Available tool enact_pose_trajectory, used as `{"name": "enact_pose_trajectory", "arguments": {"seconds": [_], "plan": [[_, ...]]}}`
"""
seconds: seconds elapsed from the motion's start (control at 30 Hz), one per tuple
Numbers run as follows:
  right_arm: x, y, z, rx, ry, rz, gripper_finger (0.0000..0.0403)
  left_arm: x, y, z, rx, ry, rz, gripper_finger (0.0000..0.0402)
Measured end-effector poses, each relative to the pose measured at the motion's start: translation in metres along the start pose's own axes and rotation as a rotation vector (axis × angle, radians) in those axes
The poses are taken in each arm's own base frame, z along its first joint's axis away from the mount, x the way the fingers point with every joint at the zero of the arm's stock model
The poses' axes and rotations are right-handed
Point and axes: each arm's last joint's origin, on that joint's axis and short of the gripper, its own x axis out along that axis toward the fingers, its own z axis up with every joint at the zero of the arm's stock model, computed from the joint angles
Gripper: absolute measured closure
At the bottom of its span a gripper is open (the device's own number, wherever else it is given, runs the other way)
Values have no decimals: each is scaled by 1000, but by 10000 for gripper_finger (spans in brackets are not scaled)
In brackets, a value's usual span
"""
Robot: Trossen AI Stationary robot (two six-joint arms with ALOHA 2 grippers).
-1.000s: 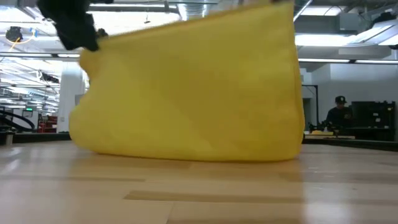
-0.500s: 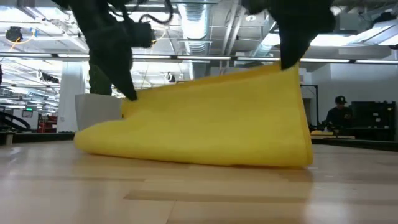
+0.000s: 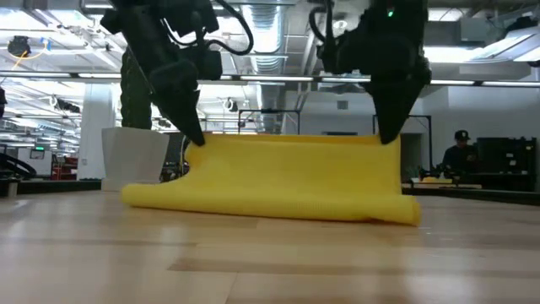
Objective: Fold microfiber towels
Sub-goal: Fold the yellow towel
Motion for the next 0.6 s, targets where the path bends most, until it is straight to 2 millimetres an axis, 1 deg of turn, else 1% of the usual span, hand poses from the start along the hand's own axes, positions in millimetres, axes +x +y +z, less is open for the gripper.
{"name": "enact_pose_trajectory", "arguments": {"seconds": [0.17,0.43,0.6], "plan": [[9,-7,6,11,18,17,392,1,7,3,-3,-10,6,401],[10,-11,10,4,34,24,391,3,9,5,18,-18,-31,401],[10,-10,10,-9,39,42,391,21,7,2,26,29,-24,401]]}}
